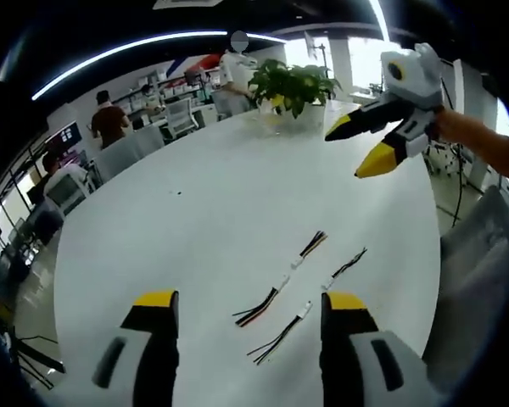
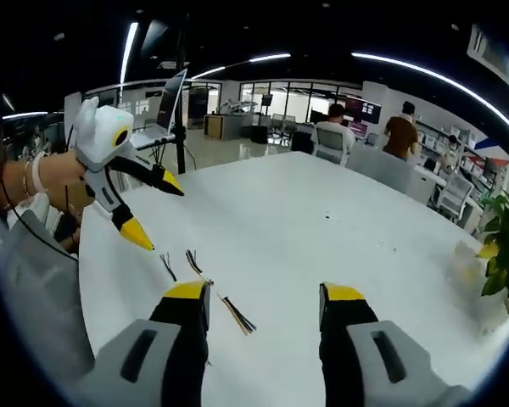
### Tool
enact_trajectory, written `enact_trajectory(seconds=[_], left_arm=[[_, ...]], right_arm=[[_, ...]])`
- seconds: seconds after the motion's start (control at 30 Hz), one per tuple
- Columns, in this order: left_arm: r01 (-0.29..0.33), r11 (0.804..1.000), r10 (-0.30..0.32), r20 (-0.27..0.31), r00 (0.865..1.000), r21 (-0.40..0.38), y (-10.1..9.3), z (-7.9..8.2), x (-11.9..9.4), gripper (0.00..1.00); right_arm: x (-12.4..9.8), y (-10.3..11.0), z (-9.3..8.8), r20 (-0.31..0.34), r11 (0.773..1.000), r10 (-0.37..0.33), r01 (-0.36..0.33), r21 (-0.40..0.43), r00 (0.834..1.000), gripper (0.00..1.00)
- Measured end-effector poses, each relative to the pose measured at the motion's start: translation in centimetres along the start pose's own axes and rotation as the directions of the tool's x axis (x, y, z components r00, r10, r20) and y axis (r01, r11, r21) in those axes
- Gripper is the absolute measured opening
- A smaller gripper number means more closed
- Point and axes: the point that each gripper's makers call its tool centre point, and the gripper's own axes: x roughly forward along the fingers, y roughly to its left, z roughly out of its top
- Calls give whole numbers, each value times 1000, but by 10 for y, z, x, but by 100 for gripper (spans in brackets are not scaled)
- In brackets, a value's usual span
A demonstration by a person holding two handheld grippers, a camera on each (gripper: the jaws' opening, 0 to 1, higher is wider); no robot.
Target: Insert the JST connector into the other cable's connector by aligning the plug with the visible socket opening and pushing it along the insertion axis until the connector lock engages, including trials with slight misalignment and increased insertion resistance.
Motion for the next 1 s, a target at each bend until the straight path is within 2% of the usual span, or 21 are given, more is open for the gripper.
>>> enact_trajectory(seconds=[0.17,0.3,0.47,0.6,0.77,1.0], left_arm=[[11,1000,-11,12,1000,-2,3,-3,10,65],[19,1000,-19,12,1000,5,4,-2,11,64],[14,1000,-14,11,1000,23,9,-5,15,62],[21,999,-22,11,1000,28,6,-4,16,62],[30,999,-30,18,999,28,4,-5,20,61],[54,998,-54,1,999,32,-1,-16,29,60]], right_arm=[[8,-11,-6,-4,1000,-16,16,-9,1000,50],[11,-11,-9,-2,1000,-18,18,-10,1000,49],[14,-4,-11,15,1000,15,-15,-3,1000,48],[18,-6,-19,-2,1000,20,-20,-9,1000,48],[19,-5,-20,25,999,49,-50,2,998,47],[27,-5,-34,-8,998,62,-61,15,998,48]])
